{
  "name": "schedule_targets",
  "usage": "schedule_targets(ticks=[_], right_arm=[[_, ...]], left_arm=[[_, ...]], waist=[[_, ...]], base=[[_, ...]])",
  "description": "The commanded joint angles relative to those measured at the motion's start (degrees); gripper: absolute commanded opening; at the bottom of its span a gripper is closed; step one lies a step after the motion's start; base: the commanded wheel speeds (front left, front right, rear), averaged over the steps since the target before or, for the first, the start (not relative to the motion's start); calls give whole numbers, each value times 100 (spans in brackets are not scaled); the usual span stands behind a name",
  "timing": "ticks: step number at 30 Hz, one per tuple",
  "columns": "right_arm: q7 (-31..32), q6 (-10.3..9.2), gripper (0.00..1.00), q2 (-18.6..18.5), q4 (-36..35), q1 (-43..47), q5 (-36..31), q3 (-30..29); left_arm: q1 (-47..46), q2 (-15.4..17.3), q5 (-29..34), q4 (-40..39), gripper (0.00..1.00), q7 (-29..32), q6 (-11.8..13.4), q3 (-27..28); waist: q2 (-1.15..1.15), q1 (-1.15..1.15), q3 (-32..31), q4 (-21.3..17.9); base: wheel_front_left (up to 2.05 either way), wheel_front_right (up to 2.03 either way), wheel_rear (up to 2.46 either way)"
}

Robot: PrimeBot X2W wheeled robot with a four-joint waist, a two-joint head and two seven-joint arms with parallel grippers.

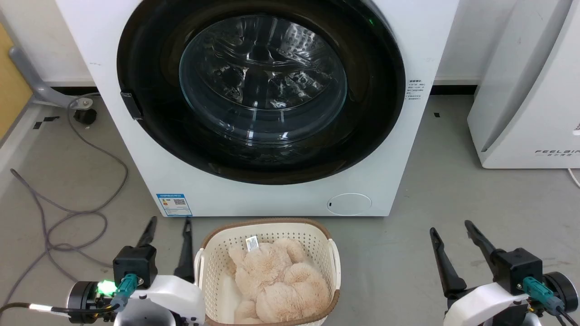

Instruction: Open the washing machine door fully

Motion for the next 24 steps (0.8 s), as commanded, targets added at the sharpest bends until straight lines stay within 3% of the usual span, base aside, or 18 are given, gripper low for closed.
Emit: schedule_targets(ticks=[1, 20, 21, 22, 24], right_arm=[[-28, 0, 100, 0, -10, 1, 21, -14], [-254, 1, 100, 1, -205, -7, 700, -106], [-266, 1, 27, 1, -210, -8, 755, -110], [-278, 1, 0, 1, -208, -9, 830, -119], [-302, 1, 0, 1, -199, -18, 1006, -137]], left_arm=[[-4, 0, -8, 8, 100, -28, 17, -11], [-46, 0, -75, 39, 100, -255, 205, -124], [-48, 0, -78, 40, 100, -267, 214, -129], [-50, 0, -81, 42, 100, -279, 223, -134], [-54, 0, -87, 45, 100, -303, 241, -143]], waist=[[0, 0, 1, 0], [0, 0, 24, 6], [0, 0, 25, 7], [0, 0, 26, 9], [0, 0, 29, 13]], base=[[0, 0, 0], [0, 0, 0], [0, 0, 0], [0, 0, 0], [0, 0, 0]])
